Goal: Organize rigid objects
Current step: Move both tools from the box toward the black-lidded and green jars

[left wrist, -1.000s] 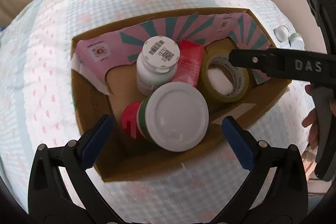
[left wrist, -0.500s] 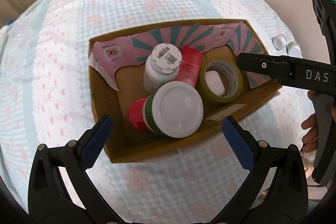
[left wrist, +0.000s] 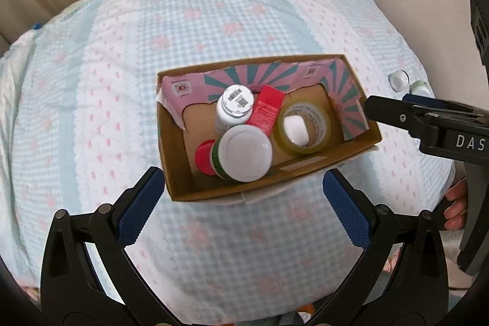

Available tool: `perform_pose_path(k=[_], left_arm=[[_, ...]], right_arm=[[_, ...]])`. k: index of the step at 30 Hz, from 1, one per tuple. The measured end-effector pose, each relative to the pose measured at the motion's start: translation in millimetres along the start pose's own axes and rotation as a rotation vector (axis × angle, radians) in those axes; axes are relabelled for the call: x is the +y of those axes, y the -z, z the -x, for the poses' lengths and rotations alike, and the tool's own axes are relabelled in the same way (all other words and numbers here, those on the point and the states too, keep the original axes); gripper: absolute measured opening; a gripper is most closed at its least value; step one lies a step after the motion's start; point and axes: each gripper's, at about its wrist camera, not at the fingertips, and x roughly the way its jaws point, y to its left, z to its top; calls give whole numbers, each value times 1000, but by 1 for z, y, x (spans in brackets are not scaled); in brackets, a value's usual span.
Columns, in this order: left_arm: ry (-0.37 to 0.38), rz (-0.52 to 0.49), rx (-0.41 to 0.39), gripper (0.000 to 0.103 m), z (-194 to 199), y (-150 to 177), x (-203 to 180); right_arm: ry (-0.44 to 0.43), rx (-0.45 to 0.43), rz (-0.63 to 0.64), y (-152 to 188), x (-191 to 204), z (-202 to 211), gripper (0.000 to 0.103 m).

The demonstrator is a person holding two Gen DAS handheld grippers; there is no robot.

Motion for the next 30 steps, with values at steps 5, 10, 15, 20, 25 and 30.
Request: perform_pose_path(k=[5, 10, 15, 20, 25, 30], left_arm=[[-43, 7, -43, 103, 28, -2, -28], [-96, 41, -90, 103, 51, -10, -70], [-124, 68, -137, 103, 67, -22, -129], [-125, 87, -173, 103, 71, -37, -192], [-109, 59, -168, 103, 62, -52, -240], [-41, -19, -173, 103, 44, -69, -285]], right_arm=[[-20, -28, 57, 0, -10, 33, 85], [-57, -56, 121, 0, -35, 66, 85], [-58, -84, 178, -1, -84, 104, 86], [-34, -107, 213, -5, -141, 135, 86], [9, -125, 175, -6, -203, 157, 86], [78, -170, 102, 1, -259, 176, 86]])
